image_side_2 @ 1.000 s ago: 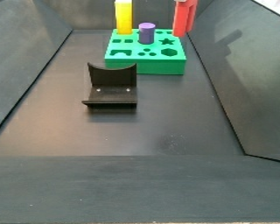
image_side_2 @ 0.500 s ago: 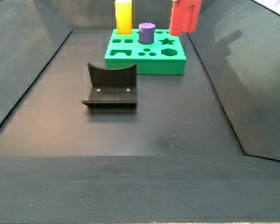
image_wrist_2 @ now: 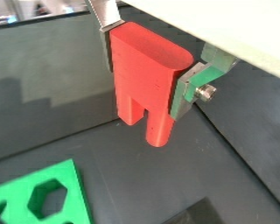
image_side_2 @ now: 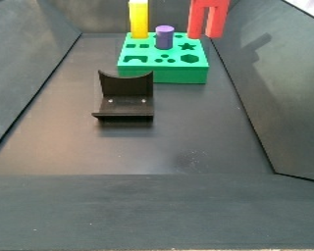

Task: Pick up the square-circle object. Move up. Place the square-circle object on the fixture. Regrasp the square-circle object. Rotate the square-circle object. Move to above the board. Insert the square-circle object.
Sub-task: Rotate the square-circle object.

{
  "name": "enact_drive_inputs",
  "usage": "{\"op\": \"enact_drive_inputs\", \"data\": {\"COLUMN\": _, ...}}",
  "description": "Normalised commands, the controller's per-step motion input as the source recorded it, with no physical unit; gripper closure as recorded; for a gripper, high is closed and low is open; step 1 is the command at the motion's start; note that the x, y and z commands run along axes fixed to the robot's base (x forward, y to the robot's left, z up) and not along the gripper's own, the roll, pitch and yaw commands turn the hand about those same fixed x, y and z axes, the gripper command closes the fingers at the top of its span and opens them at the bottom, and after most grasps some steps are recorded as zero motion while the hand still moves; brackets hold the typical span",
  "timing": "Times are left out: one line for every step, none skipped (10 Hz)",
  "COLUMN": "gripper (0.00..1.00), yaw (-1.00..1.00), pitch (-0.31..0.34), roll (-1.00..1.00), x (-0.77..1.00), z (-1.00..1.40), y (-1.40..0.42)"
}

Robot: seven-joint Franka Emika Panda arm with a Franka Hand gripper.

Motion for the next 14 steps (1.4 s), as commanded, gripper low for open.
{"op": "enact_drive_inputs", "data": {"gripper": 1.0, "yaw": -1.0, "pitch": 0.079, "roll": -0.1, "x": 0.0, "z": 0.01, "y": 0.01}}
{"op": "enact_drive_inputs", "data": {"gripper": 1.0, "yaw": -1.0, "pitch": 0.097, "roll": -0.13, "x": 0.01, "z": 0.01, "y": 0.01}}
{"op": "enact_drive_inputs", "data": {"gripper": 1.0, "yaw": -0.74, "pitch": 0.096, "roll": -0.13, "x": 0.01, "z": 0.01, "y": 0.01}}
{"op": "enact_drive_inputs", "data": {"gripper": 1.0, "yaw": -0.44, "pitch": 0.094, "roll": -0.13, "x": 0.01, "z": 0.01, "y": 0.01}}
{"op": "enact_drive_inputs", "data": {"gripper": 1.0, "yaw": -0.26, "pitch": 0.092, "roll": -0.13, "x": 0.01, "z": 0.01, "y": 0.01}}
{"op": "enact_drive_inputs", "data": {"gripper": 1.0, "yaw": -0.2, "pitch": 0.091, "roll": -0.33, "x": 0.0, "z": -1.0, "y": 0.0}}
{"op": "enact_drive_inputs", "data": {"gripper": 1.0, "yaw": -0.12, "pitch": 0.062, "roll": -0.32, "x": 0.01, "z": -1.0, "y": 0.0}}
{"op": "enact_drive_inputs", "data": {"gripper": 1.0, "yaw": -0.1, "pitch": 0.04, "roll": -0.31, "x": 0.02, "z": -1.0, "y": 0.01}}
{"op": "enact_drive_inputs", "data": {"gripper": 1.0, "yaw": -0.07, "pitch": -0.006, "roll": -0.23, "x": 0.02, "z": -1.0, "y": 0.01}}
{"op": "enact_drive_inputs", "data": {"gripper": 1.0, "yaw": -0.06, "pitch": -0.03, "roll": -0.2, "x": 0.02, "z": -1.0, "y": 0.01}}
{"op": "enact_drive_inputs", "data": {"gripper": 1.0, "yaw": -0.06, "pitch": -0.041, "roll": -0.18, "x": 0.02, "z": -1.0, "y": 0.02}}
{"op": "enact_drive_inputs", "data": {"gripper": 1.0, "yaw": -0.05, "pitch": -0.045, "roll": -0.18, "x": 0.03, "z": -1.0, "y": 0.02}}
{"op": "enact_drive_inputs", "data": {"gripper": 1.0, "yaw": -0.05, "pitch": -0.04, "roll": -0.19, "x": 0.03, "z": -1.0, "y": 0.02}}
{"op": "enact_drive_inputs", "data": {"gripper": 1.0, "yaw": -0.05, "pitch": -0.043, "roll": -0.2, "x": 0.03, "z": -1.0, "y": 0.02}}
